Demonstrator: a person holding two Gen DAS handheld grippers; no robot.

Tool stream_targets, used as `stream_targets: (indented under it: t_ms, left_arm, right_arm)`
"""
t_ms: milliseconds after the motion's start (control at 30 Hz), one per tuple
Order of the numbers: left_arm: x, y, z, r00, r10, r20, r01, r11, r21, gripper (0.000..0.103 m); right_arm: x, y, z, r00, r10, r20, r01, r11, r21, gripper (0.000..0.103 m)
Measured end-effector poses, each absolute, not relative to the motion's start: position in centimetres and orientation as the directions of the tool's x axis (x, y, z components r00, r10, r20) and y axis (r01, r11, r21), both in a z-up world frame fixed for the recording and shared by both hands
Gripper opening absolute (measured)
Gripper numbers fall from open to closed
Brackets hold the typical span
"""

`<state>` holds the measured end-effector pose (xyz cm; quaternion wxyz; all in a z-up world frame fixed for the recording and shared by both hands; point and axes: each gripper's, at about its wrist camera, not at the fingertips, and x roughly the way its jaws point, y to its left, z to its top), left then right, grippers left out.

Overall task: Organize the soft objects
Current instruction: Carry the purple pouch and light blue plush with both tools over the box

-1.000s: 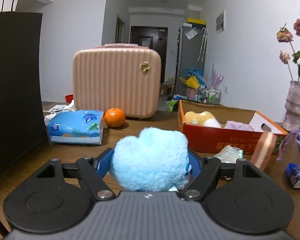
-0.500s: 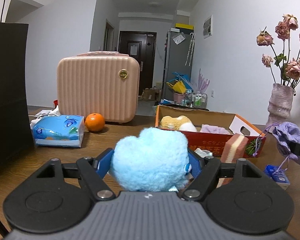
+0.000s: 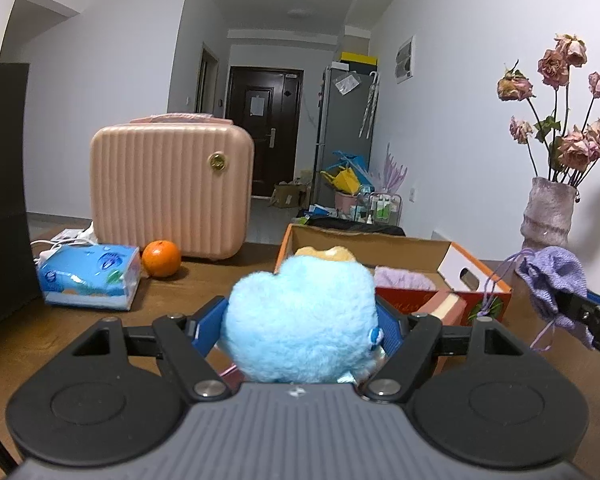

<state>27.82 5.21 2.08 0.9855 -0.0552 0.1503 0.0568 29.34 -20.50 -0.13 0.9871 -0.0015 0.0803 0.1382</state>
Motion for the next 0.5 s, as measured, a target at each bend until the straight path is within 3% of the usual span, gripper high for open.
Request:
stream_targets:
  t_ms: [500]
  left_arm:
    - [32.0, 2.7, 3.9, 0.961, 0.093, -0.261, -0.124, 0.986, -0.107, 0.077]
  right_arm:
    - [32.7, -20.7, 0.4, 0.959, 0.251, -0.135, -0.248, 0.968, 0.040, 0.023]
